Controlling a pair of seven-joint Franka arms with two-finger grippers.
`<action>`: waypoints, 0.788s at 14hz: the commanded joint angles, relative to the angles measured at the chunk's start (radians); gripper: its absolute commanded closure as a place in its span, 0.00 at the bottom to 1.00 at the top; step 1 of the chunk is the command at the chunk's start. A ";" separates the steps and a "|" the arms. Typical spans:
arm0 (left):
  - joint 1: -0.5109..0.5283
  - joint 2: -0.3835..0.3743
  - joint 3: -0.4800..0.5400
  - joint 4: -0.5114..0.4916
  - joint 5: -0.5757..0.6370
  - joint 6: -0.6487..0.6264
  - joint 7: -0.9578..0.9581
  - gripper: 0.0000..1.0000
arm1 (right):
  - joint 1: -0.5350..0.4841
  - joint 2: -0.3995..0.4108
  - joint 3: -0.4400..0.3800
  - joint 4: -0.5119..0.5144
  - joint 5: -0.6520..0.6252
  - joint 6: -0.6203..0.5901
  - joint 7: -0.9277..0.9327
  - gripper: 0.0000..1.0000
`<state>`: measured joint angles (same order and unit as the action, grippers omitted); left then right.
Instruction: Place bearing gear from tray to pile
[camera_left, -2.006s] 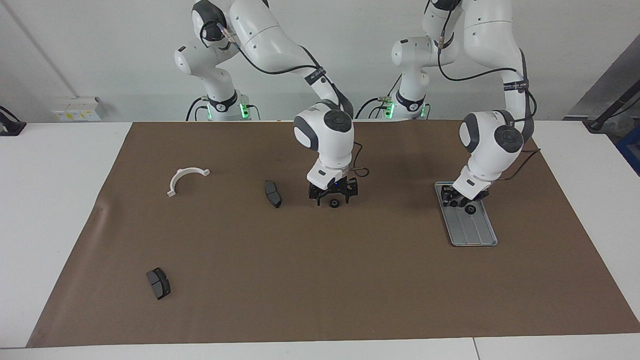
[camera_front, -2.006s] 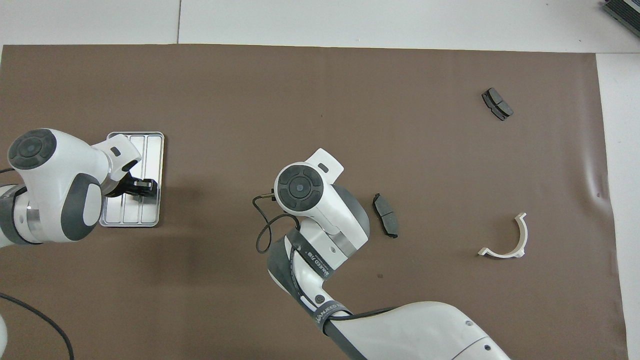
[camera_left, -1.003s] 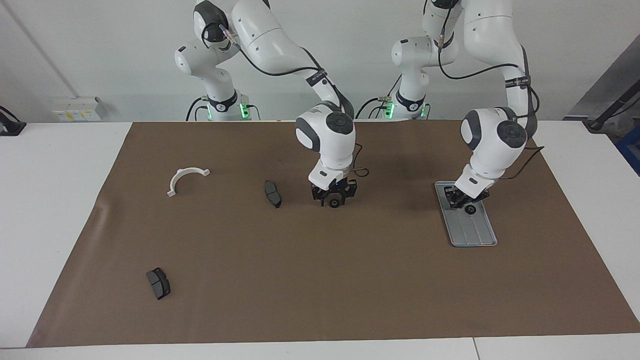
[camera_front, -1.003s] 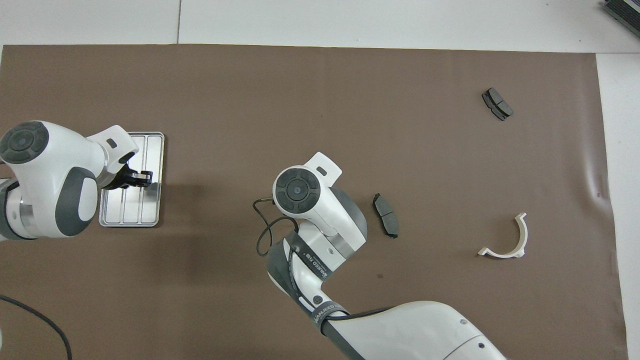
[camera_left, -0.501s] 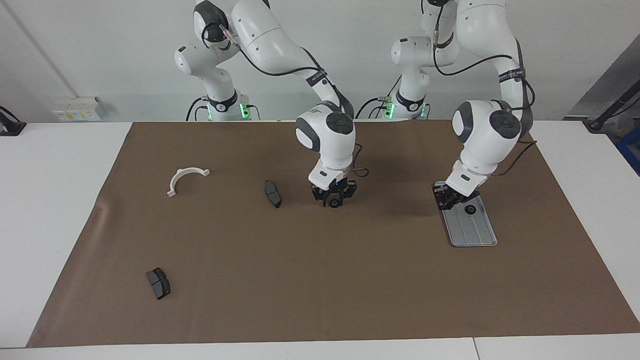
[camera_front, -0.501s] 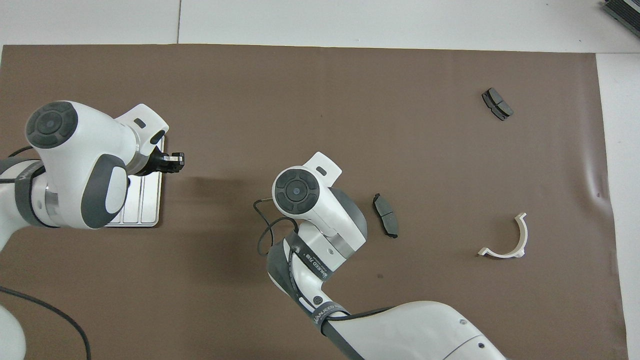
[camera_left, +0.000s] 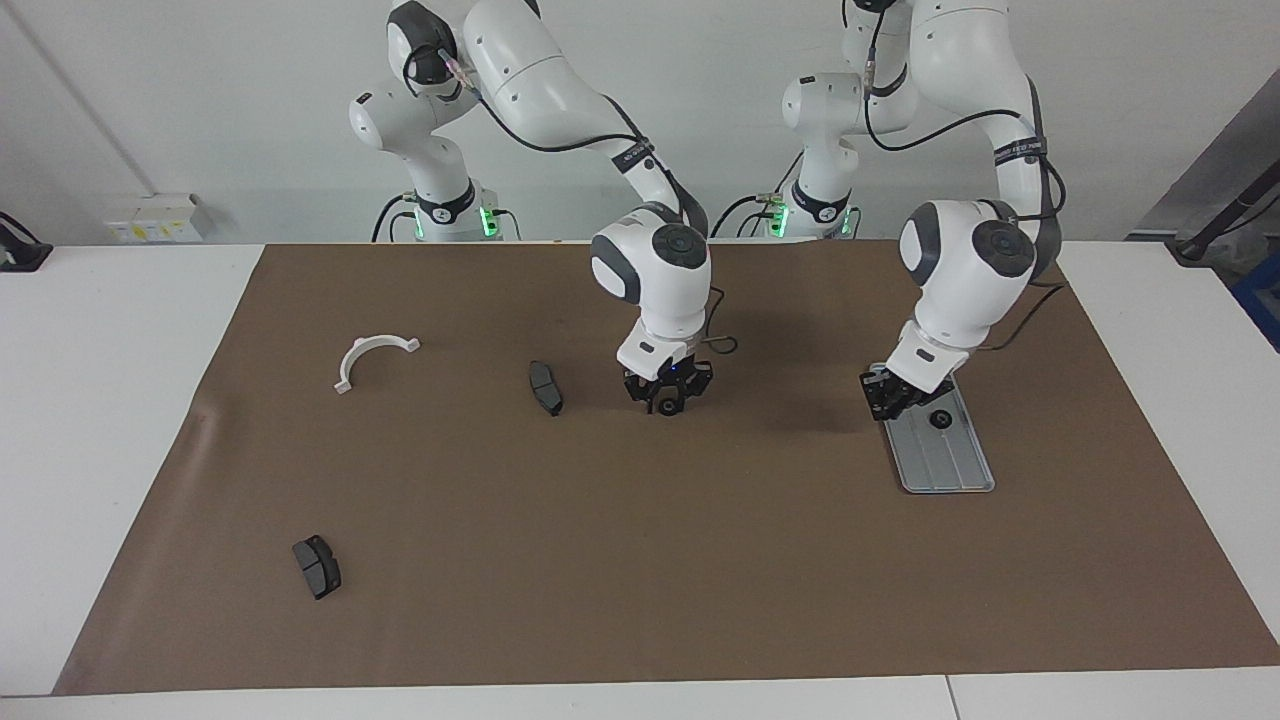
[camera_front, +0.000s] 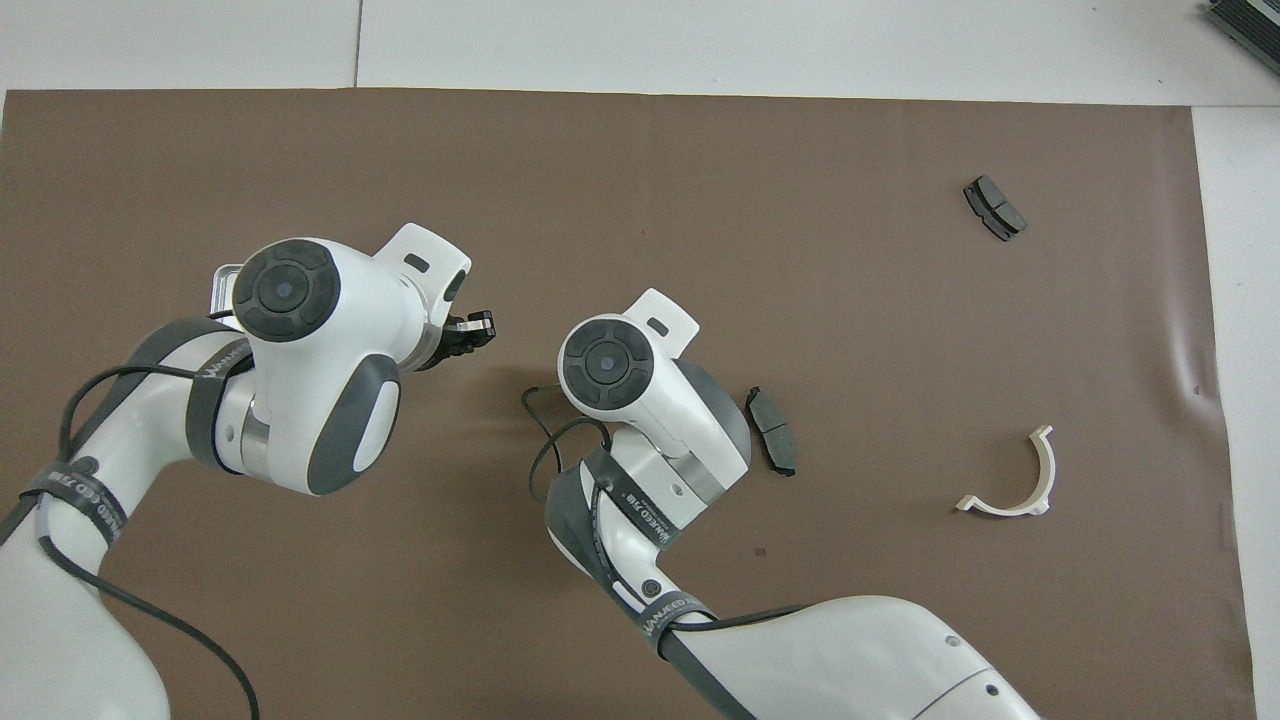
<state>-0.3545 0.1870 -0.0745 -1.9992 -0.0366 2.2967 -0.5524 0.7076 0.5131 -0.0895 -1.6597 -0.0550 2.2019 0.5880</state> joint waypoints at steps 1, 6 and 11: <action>-0.079 0.003 0.016 0.011 -0.013 0.038 -0.070 1.00 | -0.109 -0.131 0.011 -0.026 0.006 -0.112 -0.136 1.00; -0.234 0.141 0.021 0.149 0.000 0.023 -0.263 1.00 | -0.350 -0.199 0.011 -0.025 0.010 -0.215 -0.382 1.00; -0.308 0.213 0.022 0.169 0.024 0.036 -0.317 1.00 | -0.598 -0.196 0.011 -0.129 0.067 -0.092 -0.654 1.00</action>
<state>-0.6284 0.3716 -0.0729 -1.8545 -0.0298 2.3241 -0.8414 0.1892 0.3275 -0.0934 -1.7194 -0.0392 2.0313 0.0211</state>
